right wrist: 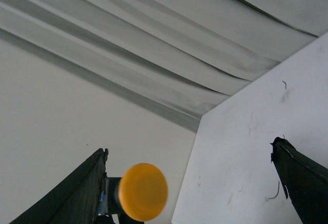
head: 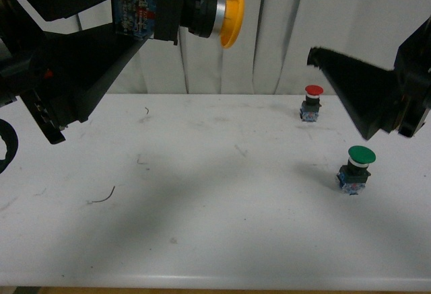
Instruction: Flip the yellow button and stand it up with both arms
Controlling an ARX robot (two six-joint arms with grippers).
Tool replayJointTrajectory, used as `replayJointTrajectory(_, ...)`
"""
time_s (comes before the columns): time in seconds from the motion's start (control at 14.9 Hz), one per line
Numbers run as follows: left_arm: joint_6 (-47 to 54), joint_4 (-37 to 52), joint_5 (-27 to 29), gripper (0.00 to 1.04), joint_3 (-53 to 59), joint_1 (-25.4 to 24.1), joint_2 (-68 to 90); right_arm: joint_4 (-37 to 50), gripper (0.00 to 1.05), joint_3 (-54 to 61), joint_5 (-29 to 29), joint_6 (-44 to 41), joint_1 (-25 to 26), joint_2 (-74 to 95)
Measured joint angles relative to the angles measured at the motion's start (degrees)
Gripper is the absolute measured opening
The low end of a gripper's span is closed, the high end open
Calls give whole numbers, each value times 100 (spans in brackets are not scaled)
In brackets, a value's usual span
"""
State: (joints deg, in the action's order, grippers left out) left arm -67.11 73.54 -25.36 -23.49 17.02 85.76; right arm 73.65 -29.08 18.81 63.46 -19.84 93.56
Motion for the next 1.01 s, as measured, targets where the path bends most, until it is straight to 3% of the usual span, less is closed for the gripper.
replayJointTrajectory(0.4,-7,0,0,36,0,-31,-20,-2,98,-186,-72,907,-422,439)
replayJointTrajectory(1.01,-39,0,-20,36,13,-42,-20,0,98,-577,127,1349,-868,474)
